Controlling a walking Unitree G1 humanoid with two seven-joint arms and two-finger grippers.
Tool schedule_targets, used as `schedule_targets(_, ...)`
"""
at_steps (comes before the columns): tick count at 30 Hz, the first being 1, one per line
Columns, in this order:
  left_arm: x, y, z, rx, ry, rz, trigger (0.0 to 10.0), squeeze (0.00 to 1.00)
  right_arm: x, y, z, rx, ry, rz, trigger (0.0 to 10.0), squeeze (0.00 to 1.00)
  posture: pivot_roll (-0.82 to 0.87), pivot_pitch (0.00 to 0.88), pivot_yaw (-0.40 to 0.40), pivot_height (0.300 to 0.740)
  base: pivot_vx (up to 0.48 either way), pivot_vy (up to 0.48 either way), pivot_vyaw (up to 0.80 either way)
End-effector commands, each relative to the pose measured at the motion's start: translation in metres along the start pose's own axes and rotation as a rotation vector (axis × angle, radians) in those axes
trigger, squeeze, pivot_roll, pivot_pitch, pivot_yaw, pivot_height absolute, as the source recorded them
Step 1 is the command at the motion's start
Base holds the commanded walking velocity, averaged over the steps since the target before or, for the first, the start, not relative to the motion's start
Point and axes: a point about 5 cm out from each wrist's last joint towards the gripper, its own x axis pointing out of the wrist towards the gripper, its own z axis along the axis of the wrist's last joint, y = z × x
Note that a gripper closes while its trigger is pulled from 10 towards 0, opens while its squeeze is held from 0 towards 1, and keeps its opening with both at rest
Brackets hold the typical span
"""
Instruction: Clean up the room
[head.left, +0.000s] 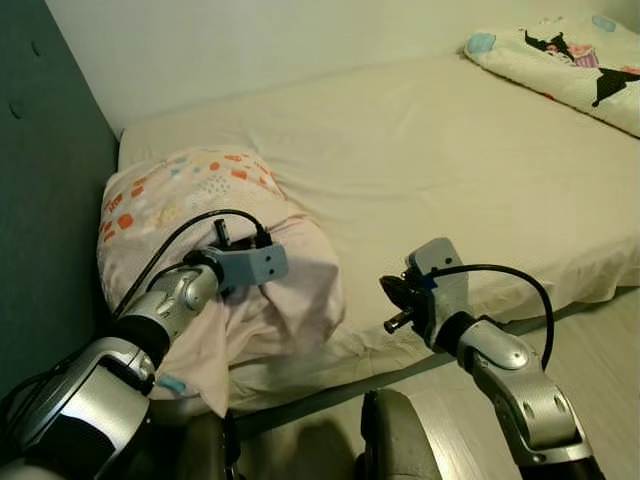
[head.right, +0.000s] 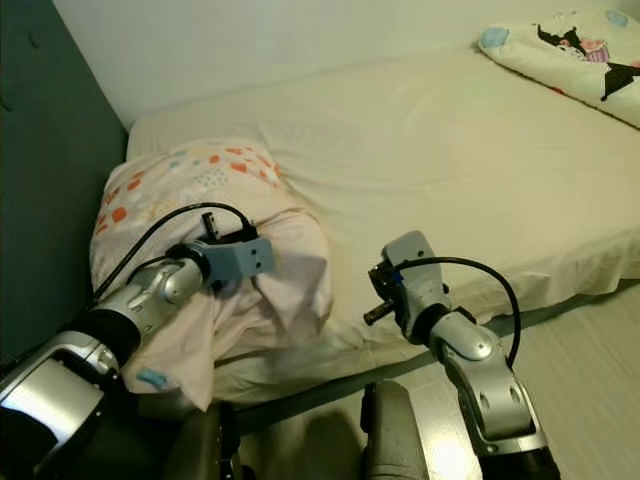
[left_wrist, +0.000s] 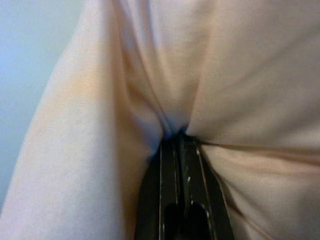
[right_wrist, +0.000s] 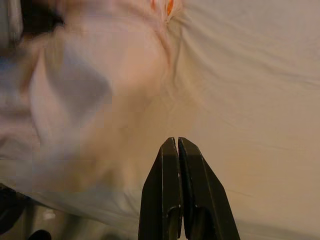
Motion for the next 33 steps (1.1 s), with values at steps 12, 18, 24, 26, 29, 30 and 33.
schedule_targets(12,-0.083,-0.062,-0.086,0.054,0.150,-0.591,0.0,0.00,0.007,0.009,0.008,0.057,-0.044,0.008,10.0,0.00,-0.07,0.262,0.005,0.601,0.000,0.000,0.00)
schedule_targets(18,-0.110,-0.046,-0.123,0.124,0.311,-0.608,0.0,0.00,0.014,0.015,0.012,0.063,-0.061,0.034,10.0,0.00,-0.06,0.254,-0.008,0.601,0.000,0.000,0.00)
schedule_targets(24,-0.100,-0.009,-0.088,-0.498,-0.021,-0.433,0.0,0.00,0.010,0.013,0.018,0.143,-0.115,0.059,10.0,0.00,-0.07,0.248,0.005,0.601,0.000,0.000,0.00)
schedule_targets(26,-0.104,-0.003,-0.081,-0.612,-0.115,-0.445,0.0,0.00,0.008,0.013,0.020,0.162,-0.127,0.075,10.0,0.00,-0.07,0.240,0.011,0.601,0.000,0.000,0.00)
schedule_targets(29,-0.111,0.003,-0.071,-0.687,-0.197,-0.488,0.0,0.00,0.005,0.015,0.021,0.184,-0.136,0.115,10.0,0.00,-0.07,0.231,0.016,0.601,0.000,0.000,0.00)
schedule_targets(30,-0.122,0.004,-0.059,-0.716,-0.249,-0.551,0.0,0.00,0.002,0.019,0.019,0.186,-0.123,0.173,10.0,0.00,-0.07,0.226,0.018,0.601,0.000,0.000,0.00)
schedule_targets(33,-0.141,-0.003,-0.034,-0.770,-0.329,-0.672,0.0,0.00,-0.004,0.026,0.012,0.174,-0.092,0.258,10.0,0.00,-0.07,0.209,0.024,0.601,0.000,0.000,0.00)
